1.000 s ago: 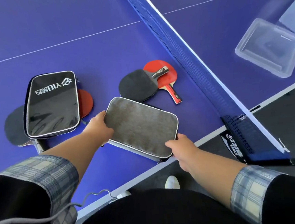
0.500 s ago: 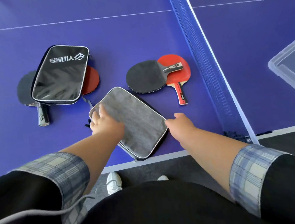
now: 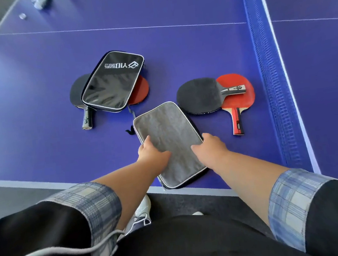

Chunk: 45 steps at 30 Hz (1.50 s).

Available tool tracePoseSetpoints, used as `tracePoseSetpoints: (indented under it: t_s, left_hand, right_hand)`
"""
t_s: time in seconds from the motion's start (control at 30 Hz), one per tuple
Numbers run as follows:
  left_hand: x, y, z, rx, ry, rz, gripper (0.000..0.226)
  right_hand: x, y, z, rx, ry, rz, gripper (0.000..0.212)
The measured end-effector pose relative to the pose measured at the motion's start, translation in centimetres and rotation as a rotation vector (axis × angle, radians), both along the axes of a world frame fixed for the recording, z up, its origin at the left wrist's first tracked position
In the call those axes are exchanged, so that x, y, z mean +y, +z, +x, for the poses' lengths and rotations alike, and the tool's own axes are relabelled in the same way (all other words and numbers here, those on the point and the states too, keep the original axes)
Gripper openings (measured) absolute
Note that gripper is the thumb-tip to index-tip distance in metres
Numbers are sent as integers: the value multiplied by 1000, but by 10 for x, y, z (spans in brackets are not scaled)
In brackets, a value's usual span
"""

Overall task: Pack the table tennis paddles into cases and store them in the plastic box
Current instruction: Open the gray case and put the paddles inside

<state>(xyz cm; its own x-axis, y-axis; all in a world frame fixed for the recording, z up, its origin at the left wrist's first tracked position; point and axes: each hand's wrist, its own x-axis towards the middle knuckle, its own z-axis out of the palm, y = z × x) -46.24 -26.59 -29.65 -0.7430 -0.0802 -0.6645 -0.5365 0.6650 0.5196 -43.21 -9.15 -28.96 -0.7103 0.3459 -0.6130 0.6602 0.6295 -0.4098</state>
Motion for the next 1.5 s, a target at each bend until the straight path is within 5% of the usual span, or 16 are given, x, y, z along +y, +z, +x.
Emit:
tracePoseSetpoints:
  t_s: [0.2,0.5,0.63,0.7,0.77,0.97,1.23,1.5]
  left_hand:
    - [-10,11,-14,-25,-8,63,87]
    - [-48,36,-38,-23,94,265,81]
    - [-79,65,-52,112,93,461,90]
    - [-101,74,-59,178,90,506,69]
    - [-126,76,-66,238,70,461,54]
    - [-201,49,-76,217,30,166,92]
    - [-244,-10,-68,-25,-481,-271,78]
    - [-254,-25,-77,-10,-728,-350,76]
  right_hand:
    - [-11,16,5,218,-84,-141,21]
    - [-88,49,4,382,-114,-150,31]
    - [-147,65,3,451,-91,-459,31]
    - [-178,67,-1,468,21,-574,30]
    - [-206,66,-7,464,126,-607,27]
    - [-253,33,-32,249,417,-225,56]
    - [-263,-19,-33,-157,550,97,72]
    - [-260,-35,-30,-187,549,151,71]
